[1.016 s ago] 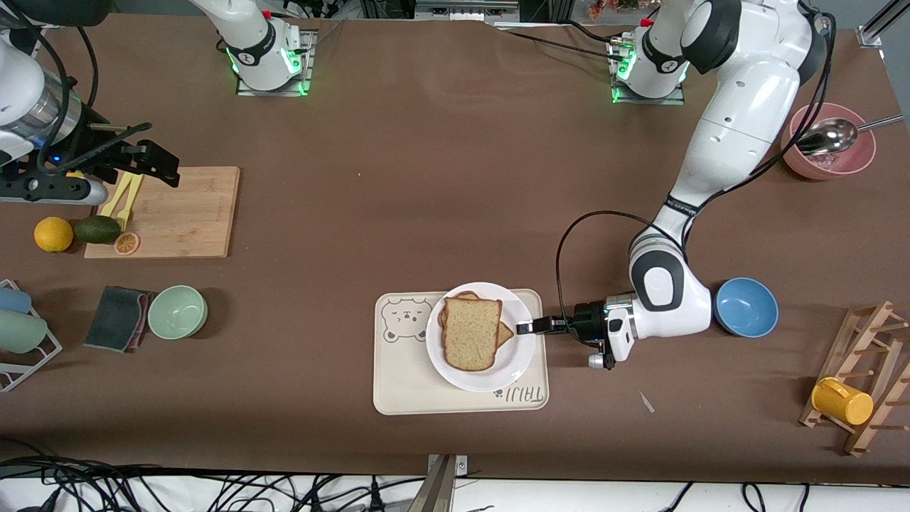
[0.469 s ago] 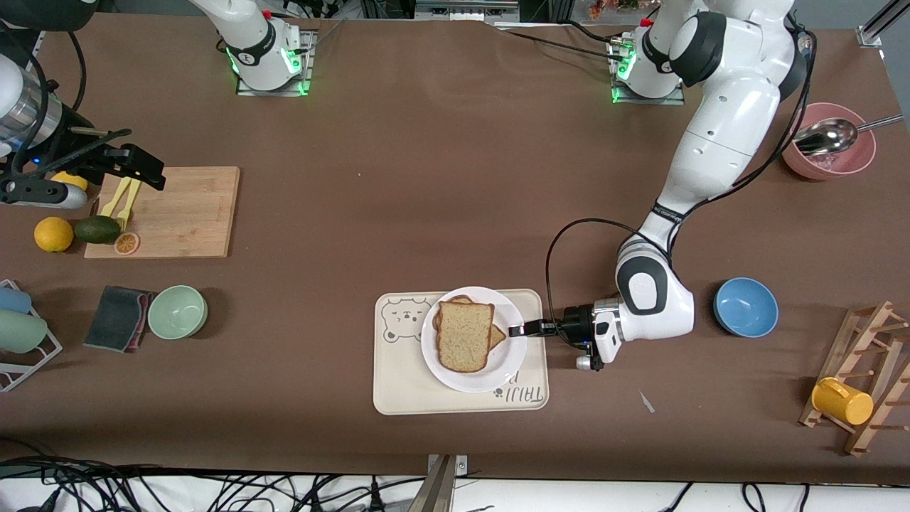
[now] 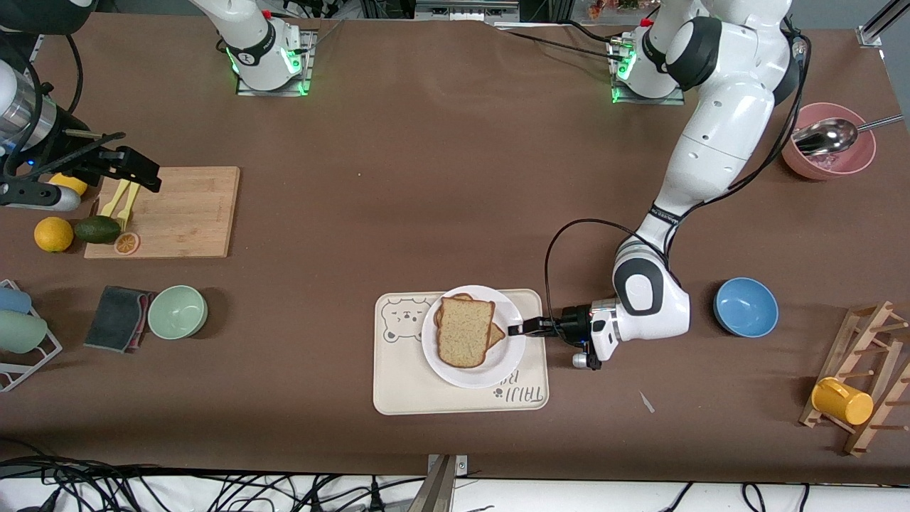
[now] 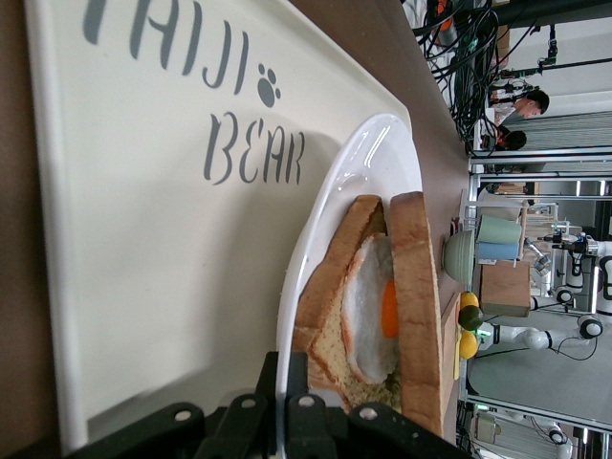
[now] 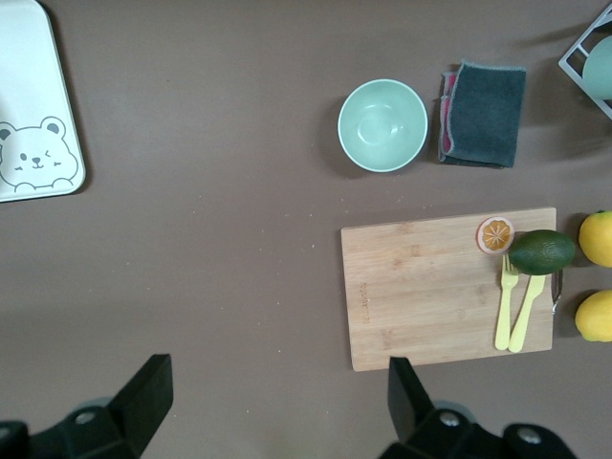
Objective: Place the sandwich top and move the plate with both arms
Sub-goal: 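Hold the plate on the placemat with the left gripper, then release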
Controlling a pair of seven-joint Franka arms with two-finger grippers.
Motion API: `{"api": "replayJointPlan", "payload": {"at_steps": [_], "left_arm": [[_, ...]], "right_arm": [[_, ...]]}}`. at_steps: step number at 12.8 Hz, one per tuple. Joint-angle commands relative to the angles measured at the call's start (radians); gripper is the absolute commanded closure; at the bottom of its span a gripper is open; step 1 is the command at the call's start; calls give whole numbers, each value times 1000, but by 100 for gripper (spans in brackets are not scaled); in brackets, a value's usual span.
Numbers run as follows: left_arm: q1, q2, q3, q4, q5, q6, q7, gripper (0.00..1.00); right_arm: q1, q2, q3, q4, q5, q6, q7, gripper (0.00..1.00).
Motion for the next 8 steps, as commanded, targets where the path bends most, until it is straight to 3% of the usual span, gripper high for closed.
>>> {"api": "replayJointPlan", "payload": {"at_steps": [1,4,8], "left_arm": [[-16,14,2,34,25,-4,-14,88],[-16,-4,5,37,64,-6,-83,53],[-13,-44,2,46,231,-15,-303,58]], "right_arm": [[-17,7,-8,18,11,-1,-14,1],[-23,5,-30,25,28,-8,-41,1],[-6,7,-22,25,20,-1,-25,1]]}}
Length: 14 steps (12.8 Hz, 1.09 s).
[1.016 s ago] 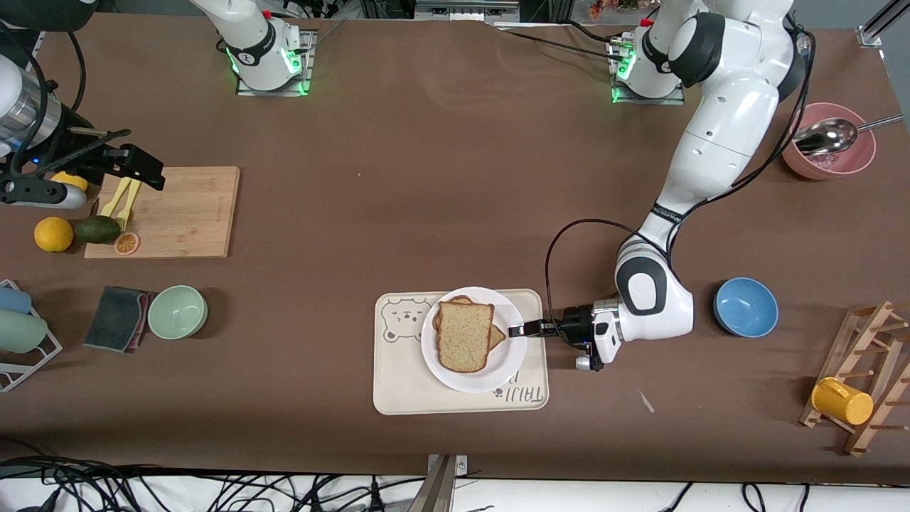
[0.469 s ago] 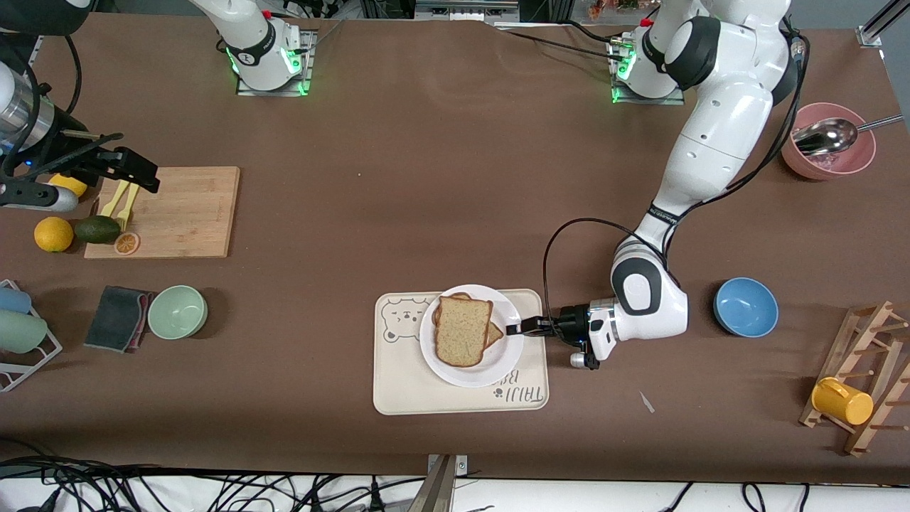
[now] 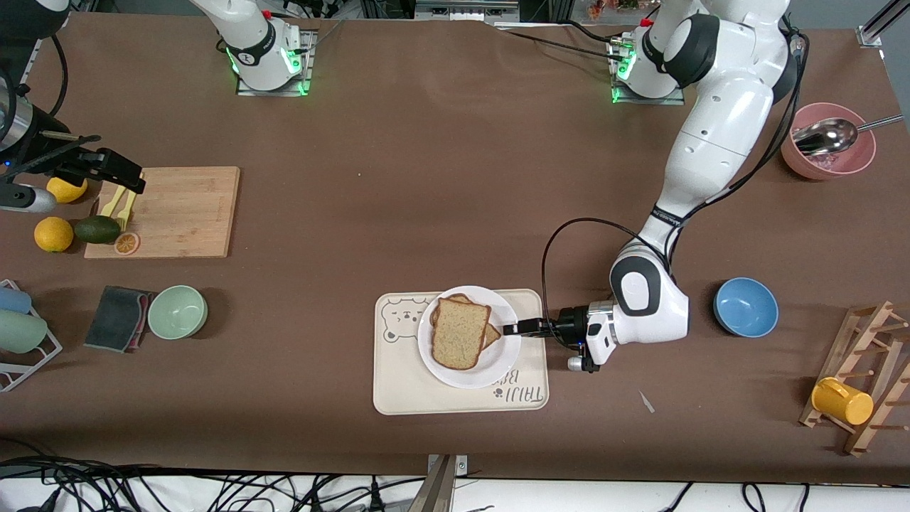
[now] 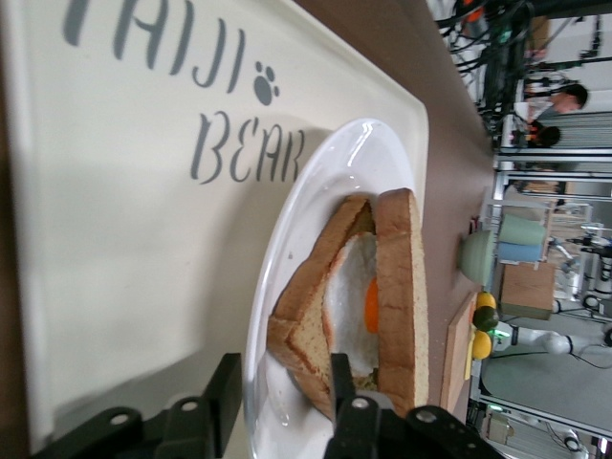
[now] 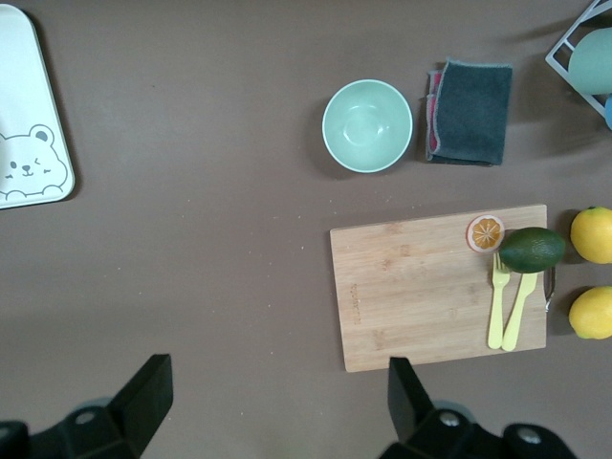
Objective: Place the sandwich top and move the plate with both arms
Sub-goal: 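Hold the plate on the placemat with the left gripper, then release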
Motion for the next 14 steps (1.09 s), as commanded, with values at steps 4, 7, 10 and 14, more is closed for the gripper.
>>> {"api": "replayJointPlan", "payload": {"at_steps": [4,7,10,14], "left_arm": [[6,-65,6,6,90,-26,-122,60],[11,-108,6,0,228,-71,-160,60],[21,-120,6,0,305,-109,-179,60],[20,-185,20,2,521,-204,-263,60]], "right_arm": [[29,8,9,22,11,-2,24,1],[28,13,7,24,8,-7,16,1],[28,11,7,25,8,-7,19,1],[28,7,6,27,13,-13,17,1]]}}
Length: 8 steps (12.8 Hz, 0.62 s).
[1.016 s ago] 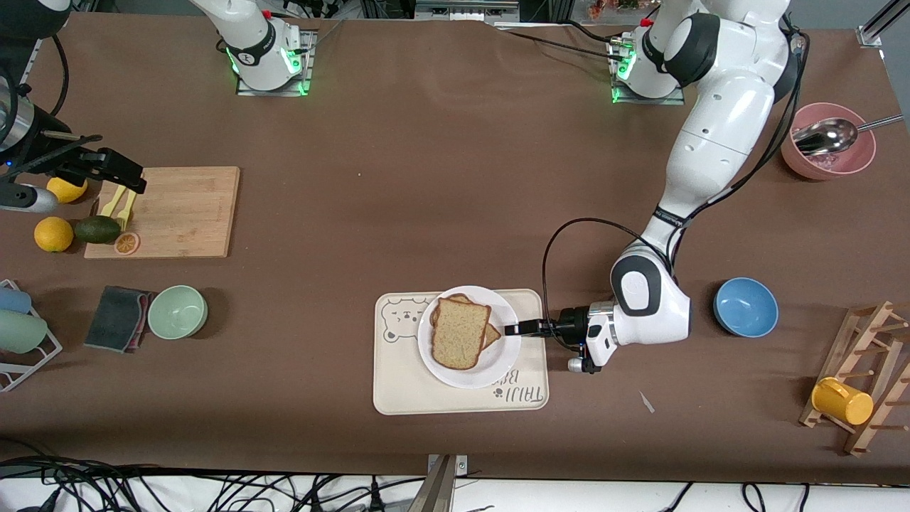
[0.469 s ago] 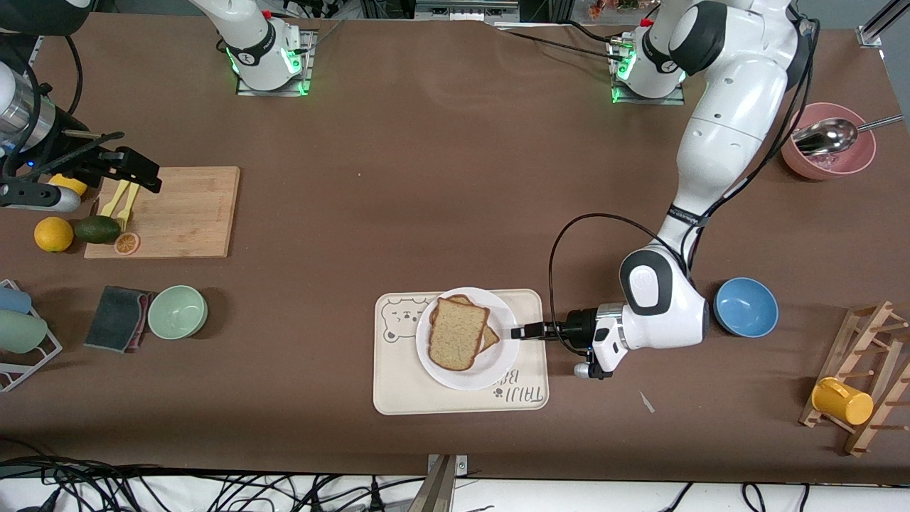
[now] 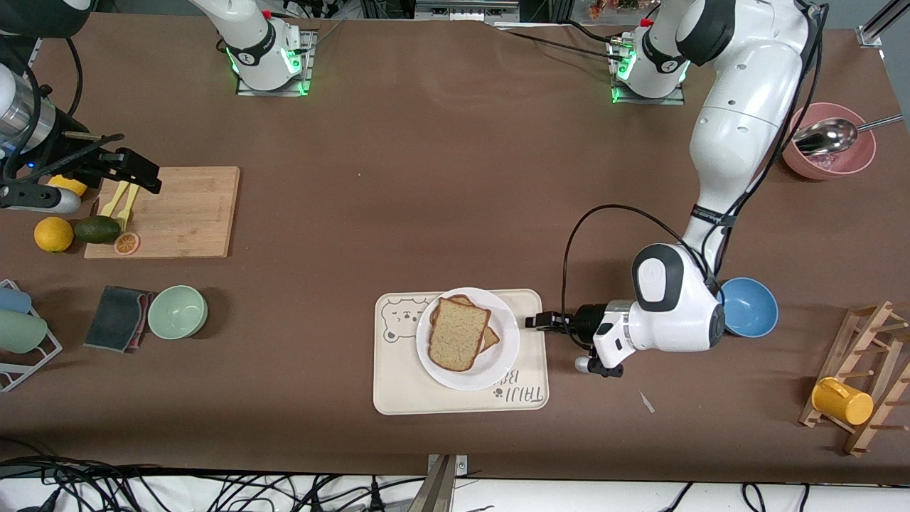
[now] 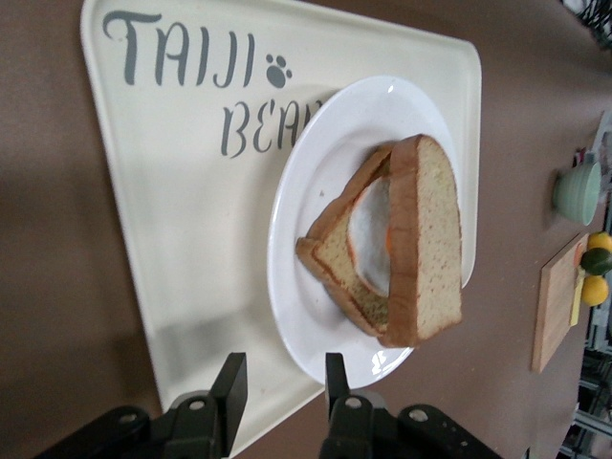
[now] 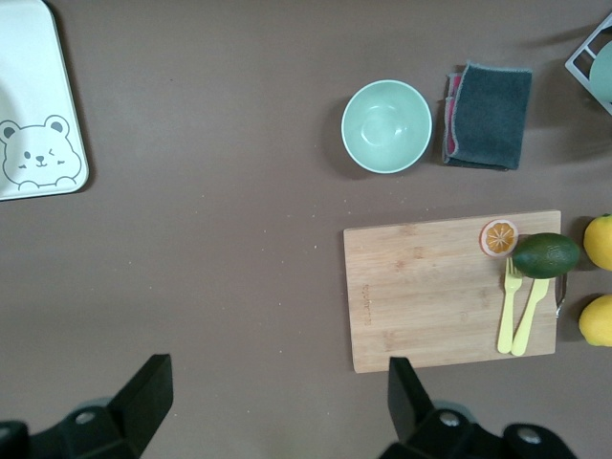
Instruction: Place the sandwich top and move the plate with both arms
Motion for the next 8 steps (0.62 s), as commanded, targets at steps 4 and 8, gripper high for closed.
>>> {"api": "replayJointPlan", "payload": {"at_steps": [4,8], "left_arm": [[-2,-148,9,-12,388,-184,-135,61],[-2,-255,21,-12,574,-351,-138,58]], "right_arm": [[-2,2,-1,27,8,-16,6,1],[-4,2,-6,31,8,-18,2,1]]}}
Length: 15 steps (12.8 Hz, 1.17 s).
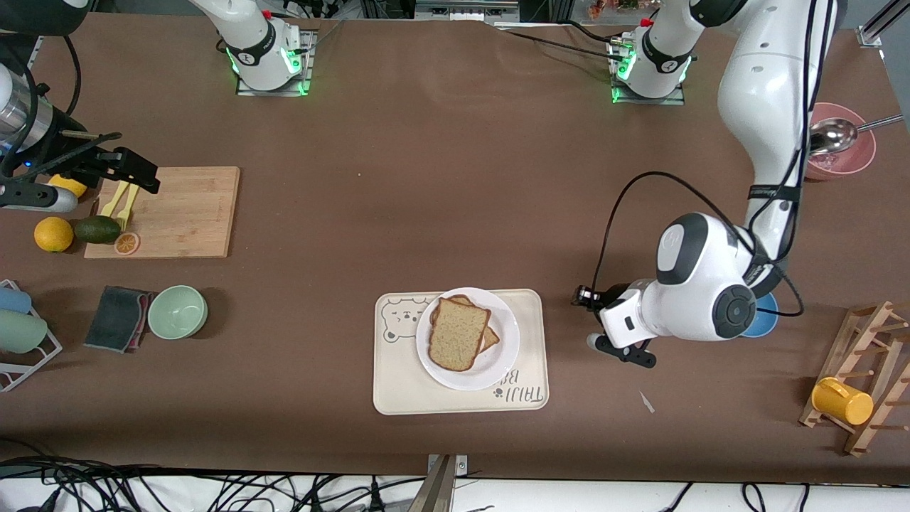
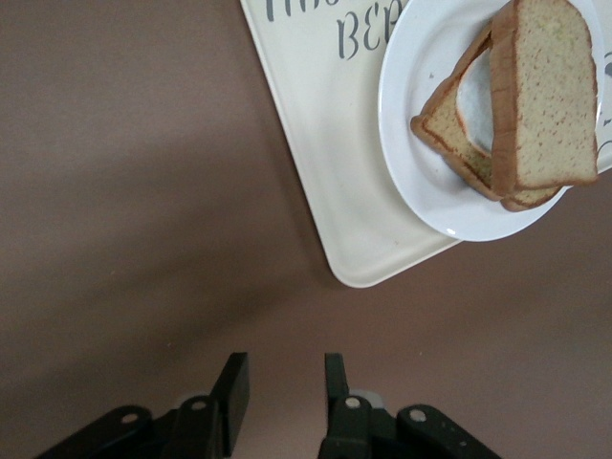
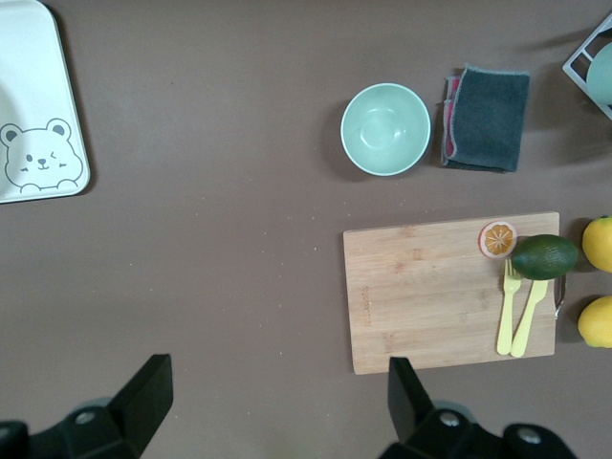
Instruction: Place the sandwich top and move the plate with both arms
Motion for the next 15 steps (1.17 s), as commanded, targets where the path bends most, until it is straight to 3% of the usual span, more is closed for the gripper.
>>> {"api": "replayJointPlan", "payload": {"at_steps": [1,2,4,10,12,15], "left_arm": [[-4,-102,16,-17,137,-108,-11,55],[-1,-130,16,-18,164,-145,-11,47],[3,-202,20,-17,171,-222,-10,0],[14,-432,28,-20,173,-414,-137,0],[-36,-536,132,-110,155,-407,-140,0],[-29,-667,172,-240,167,-333,-142,0]], "right_arm": [[-3,2,-4,25,5,-17,2,1],[-3,2,-4,25,5,-17,4,1],[-5,-1,-4,22,13,-17,18,0],[-5,-2,1,22,10,-7,102,0],[-5,-2,1,22,6,-4,56,0],[-5,-1,-2,38,13,-4,49,0]]}}
